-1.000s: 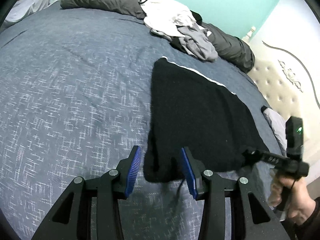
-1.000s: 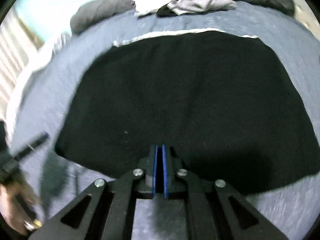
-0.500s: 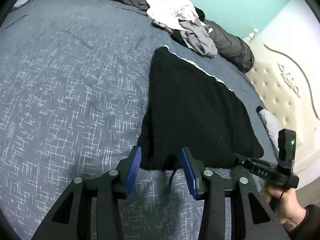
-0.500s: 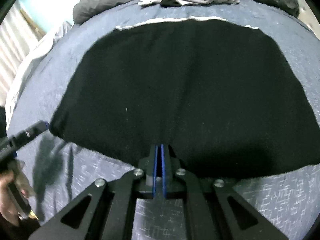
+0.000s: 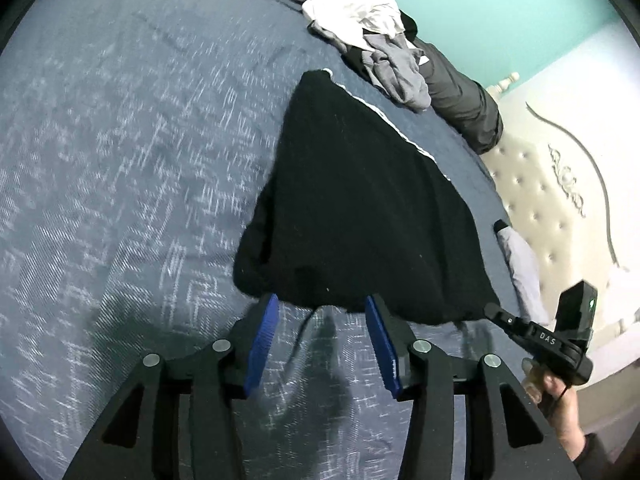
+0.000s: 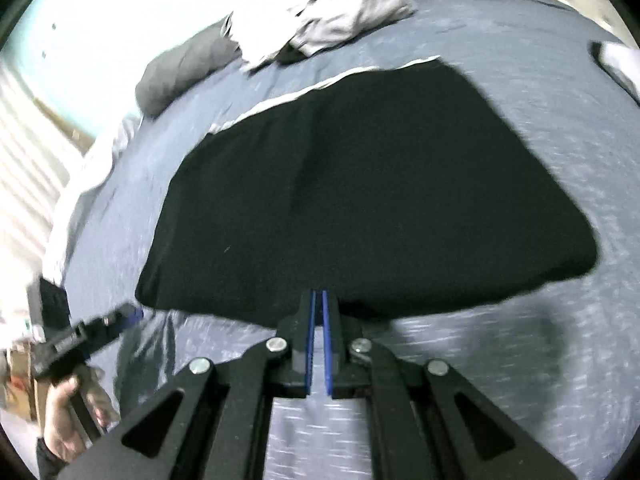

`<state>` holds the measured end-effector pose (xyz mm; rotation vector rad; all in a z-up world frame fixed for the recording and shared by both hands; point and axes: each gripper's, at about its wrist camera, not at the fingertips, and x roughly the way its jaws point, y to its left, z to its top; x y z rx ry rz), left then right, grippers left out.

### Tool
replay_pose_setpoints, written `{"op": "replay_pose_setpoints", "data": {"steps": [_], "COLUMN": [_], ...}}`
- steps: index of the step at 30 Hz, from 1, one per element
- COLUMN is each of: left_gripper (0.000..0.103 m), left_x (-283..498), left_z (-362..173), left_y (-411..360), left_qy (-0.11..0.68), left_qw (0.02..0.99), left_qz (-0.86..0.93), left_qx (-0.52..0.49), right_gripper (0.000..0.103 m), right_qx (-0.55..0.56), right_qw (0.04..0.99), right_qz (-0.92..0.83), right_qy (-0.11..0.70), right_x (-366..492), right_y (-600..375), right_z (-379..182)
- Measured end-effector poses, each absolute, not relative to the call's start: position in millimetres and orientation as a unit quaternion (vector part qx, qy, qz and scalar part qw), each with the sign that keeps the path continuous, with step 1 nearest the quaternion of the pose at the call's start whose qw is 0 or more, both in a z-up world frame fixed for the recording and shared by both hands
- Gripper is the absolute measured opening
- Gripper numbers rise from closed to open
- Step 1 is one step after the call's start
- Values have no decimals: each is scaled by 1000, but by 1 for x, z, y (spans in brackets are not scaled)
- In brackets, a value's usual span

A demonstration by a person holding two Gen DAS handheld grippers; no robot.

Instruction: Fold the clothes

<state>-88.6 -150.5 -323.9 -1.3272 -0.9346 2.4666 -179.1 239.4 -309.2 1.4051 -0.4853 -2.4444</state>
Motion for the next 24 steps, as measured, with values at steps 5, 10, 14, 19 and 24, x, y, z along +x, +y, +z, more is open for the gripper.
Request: {"op": "replay_pose_setpoints", "data": {"steps": [5, 10, 14, 19, 24], "left_gripper": [54, 54, 54, 54, 53], "left_x": [-96, -103, -108, -116, -123], "left_z": [-334, -344, -346, -350, -349], "left_y": [-150, -154, -161, -166, -168], "left_qy": [-325, -354, -381, -396, -408], "left_qw": [78, 63, 58, 52, 50], "left_qz": [828, 823, 820, 818, 814], "left_qx": [-451, -440, -424, -415, -411], "right_gripper": [5, 5, 5, 5, 5], "right_qx": [471, 457, 448, 437, 422], "right_qw": [122, 110, 117, 116, 109], "right_qz": [-854, -859, -862, -864, -870], "right_qy": [-185, -202, -206, -222, -232], "right_x": [-172, -166, -160, -159, -160], "right_y": [269, 291, 308, 325, 339], "right_z": [-310, -311, -312, -320, -323]}}
